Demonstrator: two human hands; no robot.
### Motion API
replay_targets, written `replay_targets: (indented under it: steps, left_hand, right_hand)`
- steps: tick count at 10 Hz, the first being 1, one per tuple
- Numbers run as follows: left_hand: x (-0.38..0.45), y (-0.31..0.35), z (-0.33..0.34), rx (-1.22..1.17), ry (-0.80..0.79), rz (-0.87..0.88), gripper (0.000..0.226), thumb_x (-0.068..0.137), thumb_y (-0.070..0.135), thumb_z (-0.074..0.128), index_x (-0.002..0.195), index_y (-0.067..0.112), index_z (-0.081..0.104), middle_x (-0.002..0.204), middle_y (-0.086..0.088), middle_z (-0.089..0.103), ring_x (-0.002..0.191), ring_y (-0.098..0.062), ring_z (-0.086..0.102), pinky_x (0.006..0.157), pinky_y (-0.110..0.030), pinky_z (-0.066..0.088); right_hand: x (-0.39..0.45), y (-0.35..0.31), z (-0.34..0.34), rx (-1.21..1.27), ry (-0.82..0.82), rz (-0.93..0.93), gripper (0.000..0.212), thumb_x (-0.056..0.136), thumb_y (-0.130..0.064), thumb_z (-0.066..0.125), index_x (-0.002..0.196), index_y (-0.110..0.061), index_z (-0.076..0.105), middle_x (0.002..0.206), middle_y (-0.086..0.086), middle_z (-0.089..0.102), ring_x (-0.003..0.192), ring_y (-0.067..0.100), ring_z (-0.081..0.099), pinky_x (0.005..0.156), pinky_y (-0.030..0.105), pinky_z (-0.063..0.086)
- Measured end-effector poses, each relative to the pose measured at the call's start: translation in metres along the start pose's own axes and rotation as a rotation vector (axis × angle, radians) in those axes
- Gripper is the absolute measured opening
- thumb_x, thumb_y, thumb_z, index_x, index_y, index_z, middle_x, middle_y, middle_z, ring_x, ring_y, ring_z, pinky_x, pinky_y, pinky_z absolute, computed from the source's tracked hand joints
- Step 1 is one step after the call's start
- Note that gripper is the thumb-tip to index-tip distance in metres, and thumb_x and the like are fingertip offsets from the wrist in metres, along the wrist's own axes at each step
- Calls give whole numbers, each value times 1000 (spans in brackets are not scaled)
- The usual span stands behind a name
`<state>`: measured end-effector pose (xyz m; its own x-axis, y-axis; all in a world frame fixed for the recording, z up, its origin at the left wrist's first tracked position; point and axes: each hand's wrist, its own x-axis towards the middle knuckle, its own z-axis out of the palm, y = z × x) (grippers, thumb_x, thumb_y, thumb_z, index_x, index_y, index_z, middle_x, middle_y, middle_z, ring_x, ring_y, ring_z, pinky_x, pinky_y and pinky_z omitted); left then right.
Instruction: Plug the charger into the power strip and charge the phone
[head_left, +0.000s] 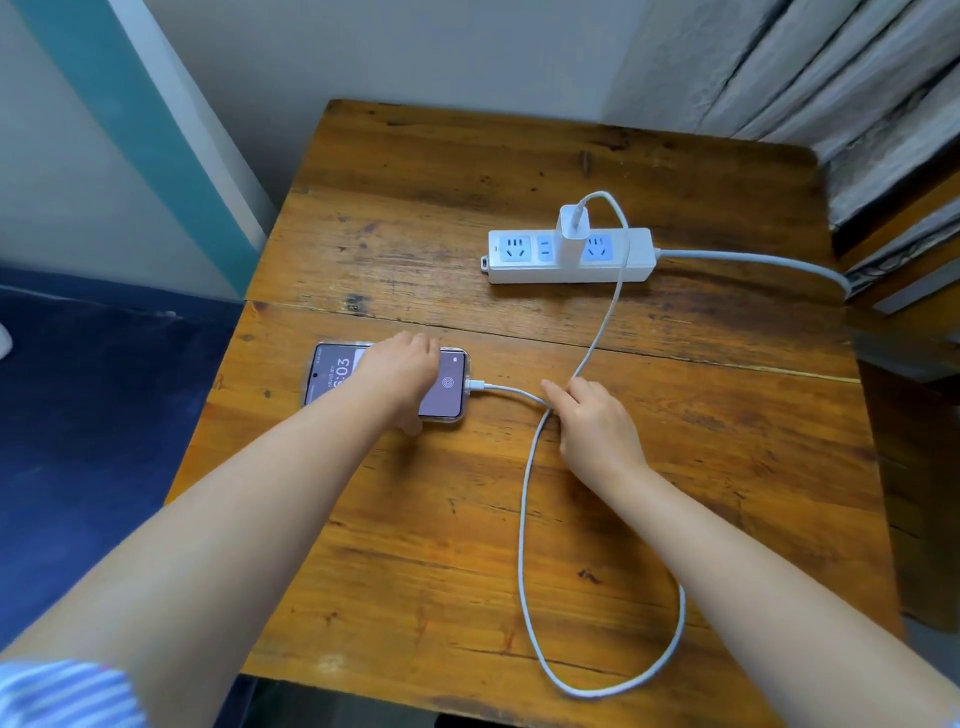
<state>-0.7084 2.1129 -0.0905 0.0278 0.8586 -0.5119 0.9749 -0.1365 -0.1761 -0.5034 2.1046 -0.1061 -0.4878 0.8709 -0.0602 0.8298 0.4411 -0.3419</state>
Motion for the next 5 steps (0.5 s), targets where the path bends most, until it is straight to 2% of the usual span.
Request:
replay_targets:
  steps: [1,2,3,4,5]
  left_hand:
    - [-4,2,5,9,-3,-1,103,66,29,78,141,3,12,145,-13,32,131,-28,33,107,-35,36]
    - [-7,28,16,-13,-98,77,98,74,23,71,142,2,5,150,-16,22,138,-28,23,114,-36,24]
    - [-17,34,33,-112,28,66,84,83,15,55,143,4,-2,156,-13,2,144,-25,2,118,-35,6]
    - [-33,42,45,-327,230,118,73,84,17,51,142,3,9,155,-15,11,143,-26,8,117,-34,7]
    - [-48,66,60,-401,420,232,60,75,8,66,128,-7,42,136,-26,46,128,-39,41,106,-48,32]
  right_hand:
    - [-10,0,-1,9,10,-21,37,71,19,56,104,4,60,83,25,65,76,40,60,63,42,52]
    - [-26,15,8,11,-71,19,32,72,19,55,100,4,61,83,25,65,77,39,59,64,42,52]
    - [-26,21,11,21,-79,22,32,77,15,50,106,3,58,92,25,63,85,38,56,71,42,48]
    - [-14,22,7,57,-96,26,38,80,9,47,117,-2,51,105,22,60,97,37,51,83,44,45]
    - [-5,25,2,119,-104,77,41,84,2,49,124,-5,46,115,19,57,108,33,48,93,42,42]
